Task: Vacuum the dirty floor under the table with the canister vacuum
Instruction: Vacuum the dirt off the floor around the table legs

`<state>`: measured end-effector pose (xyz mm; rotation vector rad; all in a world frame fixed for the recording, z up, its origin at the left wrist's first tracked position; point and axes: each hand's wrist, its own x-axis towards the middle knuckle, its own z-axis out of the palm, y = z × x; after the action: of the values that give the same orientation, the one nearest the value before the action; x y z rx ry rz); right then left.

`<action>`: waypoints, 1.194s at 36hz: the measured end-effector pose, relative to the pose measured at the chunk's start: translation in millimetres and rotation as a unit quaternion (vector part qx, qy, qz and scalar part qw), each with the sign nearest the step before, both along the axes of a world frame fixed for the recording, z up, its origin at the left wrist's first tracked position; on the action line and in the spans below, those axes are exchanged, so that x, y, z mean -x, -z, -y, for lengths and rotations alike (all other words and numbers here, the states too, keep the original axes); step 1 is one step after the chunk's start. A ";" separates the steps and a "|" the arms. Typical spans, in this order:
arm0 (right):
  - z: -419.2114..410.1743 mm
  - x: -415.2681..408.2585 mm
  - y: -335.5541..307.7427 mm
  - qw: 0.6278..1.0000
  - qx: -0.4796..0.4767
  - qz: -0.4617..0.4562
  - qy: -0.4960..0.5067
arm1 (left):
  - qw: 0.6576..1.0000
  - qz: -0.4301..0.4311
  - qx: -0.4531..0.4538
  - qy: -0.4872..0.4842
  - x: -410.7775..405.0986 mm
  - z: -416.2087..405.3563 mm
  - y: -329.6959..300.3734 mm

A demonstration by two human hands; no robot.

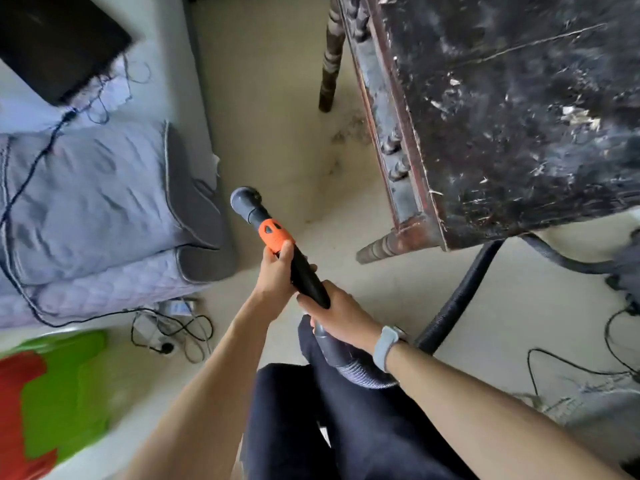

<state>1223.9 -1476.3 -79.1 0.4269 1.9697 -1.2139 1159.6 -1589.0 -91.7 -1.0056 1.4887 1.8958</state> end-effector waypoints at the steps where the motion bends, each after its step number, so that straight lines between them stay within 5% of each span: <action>1: 5.7 3.0 5.3 1.000 -0.005 -0.005 0.009 | 1.000 0.005 0.000 0.011 8.3 4.7 3.3; 18: 119.4 18.3 136.2 0.935 0.009 -0.004 0.354 | 0.969 0.036 0.018 0.244 96.8 39.3 149.7; 21: 116.8 9.7 181.8 0.960 -0.026 -0.015 0.279 | 0.973 0.054 0.044 0.221 100.7 56.9 202.1; 25: 80.5 -15.2 253.0 0.963 -0.219 -0.077 0.136 | 0.978 0.055 0.066 0.191 93.2 69.7 266.7; 29: 31.1 -39.4 323.9 0.891 -0.415 -0.183 0.031 | 0.980 0.030 0.084 0.177 86.4 66.8 327.1; 32: -7.4 -53.2 368.8 0.833 -0.535 -0.132 0.046 | 0.974 -0.025 0.084 0.208 84.4 64.7 369.2; 38: -53.1 -69.5 449.4 0.871 -0.479 0.086 0.069 | 0.960 -0.071 0.016 0.271 84.8 50.9 429.2; 43: -65.6 -62.8 517.9 0.908 -0.396 0.137 -0.017 | 0.960 -0.038 -0.048 0.273 91.4 35.9 463.8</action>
<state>1286.7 -1410.7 -597.0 0.9019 2.1289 -0.2461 1068.2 -1624.9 -555.5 -0.4158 1.5045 1.5942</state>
